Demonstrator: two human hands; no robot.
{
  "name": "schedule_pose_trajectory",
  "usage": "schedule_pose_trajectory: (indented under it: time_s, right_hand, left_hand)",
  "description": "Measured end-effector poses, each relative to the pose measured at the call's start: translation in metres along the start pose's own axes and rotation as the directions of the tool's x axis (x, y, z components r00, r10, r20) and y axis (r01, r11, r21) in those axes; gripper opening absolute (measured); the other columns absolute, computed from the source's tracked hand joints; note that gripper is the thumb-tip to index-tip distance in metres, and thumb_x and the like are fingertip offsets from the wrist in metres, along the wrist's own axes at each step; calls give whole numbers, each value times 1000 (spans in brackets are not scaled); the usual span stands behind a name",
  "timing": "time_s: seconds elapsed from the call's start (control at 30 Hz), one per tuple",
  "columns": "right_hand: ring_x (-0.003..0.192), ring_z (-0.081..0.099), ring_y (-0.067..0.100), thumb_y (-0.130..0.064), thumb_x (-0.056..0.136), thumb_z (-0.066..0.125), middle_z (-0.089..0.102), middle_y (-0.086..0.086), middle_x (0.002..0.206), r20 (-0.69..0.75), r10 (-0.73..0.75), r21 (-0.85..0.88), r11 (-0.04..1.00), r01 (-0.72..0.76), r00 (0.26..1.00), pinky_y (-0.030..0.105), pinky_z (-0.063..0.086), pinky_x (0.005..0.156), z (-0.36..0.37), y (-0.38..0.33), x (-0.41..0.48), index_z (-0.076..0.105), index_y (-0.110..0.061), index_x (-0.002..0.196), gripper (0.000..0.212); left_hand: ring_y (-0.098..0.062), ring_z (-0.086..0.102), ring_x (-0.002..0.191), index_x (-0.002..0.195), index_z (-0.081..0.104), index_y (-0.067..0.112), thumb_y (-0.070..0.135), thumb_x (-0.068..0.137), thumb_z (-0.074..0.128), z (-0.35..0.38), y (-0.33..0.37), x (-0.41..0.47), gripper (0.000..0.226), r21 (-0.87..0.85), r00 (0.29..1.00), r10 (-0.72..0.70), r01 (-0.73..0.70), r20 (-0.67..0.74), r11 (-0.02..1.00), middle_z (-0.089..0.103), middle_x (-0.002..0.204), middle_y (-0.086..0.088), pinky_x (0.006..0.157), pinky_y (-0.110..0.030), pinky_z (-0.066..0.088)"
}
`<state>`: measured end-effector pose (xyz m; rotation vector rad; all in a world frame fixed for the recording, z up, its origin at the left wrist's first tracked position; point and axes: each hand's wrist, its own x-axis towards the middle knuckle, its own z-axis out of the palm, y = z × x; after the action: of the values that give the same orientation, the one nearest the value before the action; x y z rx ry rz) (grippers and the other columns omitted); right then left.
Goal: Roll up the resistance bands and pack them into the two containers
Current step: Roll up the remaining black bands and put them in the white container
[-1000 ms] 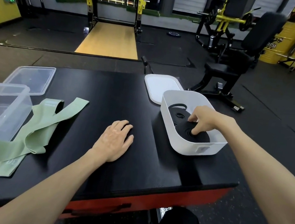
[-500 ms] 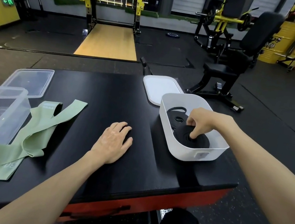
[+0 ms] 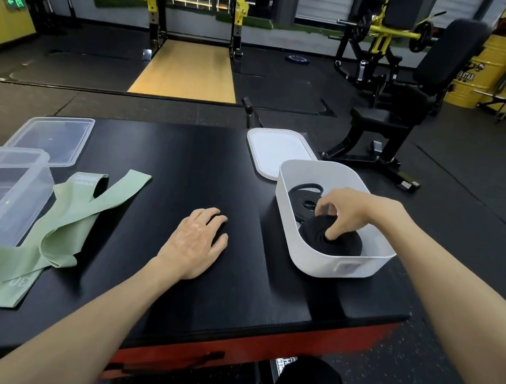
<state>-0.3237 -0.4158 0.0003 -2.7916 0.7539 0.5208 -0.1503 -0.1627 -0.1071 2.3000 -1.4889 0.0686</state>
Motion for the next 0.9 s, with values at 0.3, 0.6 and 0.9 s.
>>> schedule_pose_trajectory:
  time_s: [0.3, 0.6, 0.9]
  right_hand:
    - [64, 47, 5, -27, 68, 74, 46, -12, 70, 33, -37, -7, 999, 37, 999, 23, 35, 56, 4, 0, 0, 50, -34, 72, 25]
    - [67, 47, 11, -23, 69, 73, 48, -7, 74, -10, -61, 61, 996, 62, 998, 22, 37, 60, 8, 6, -4, 62, -22, 93, 27]
    - [68, 53, 13, -23, 64, 71, 55, -9, 68, -29, -153, 22, 988, 154, 988, 29, 46, 63, 11, -6, 3, 60, -30, 81, 22]
  left_hand:
    - [-23, 35, 132, 135, 49, 11, 32, 97, 46, -1, 0, 1, 43, 19, 1000, -5, 5, 29, 1000, 43, 142, -5, 109, -36, 32]
    - [-28, 44, 123, 135, 48, 8, 52, 88, 16, -17, 22, 43, 73, 37, 993, 115, -115, -4, 993, 47, 137, -9, 105, -37, 36]
    - [-22, 39, 130, 133, 52, 13, 29, 94, 52, -54, 83, 117, 42, 11, 912, 375, -382, 165, 924, 50, 138, -3, 106, -31, 30]
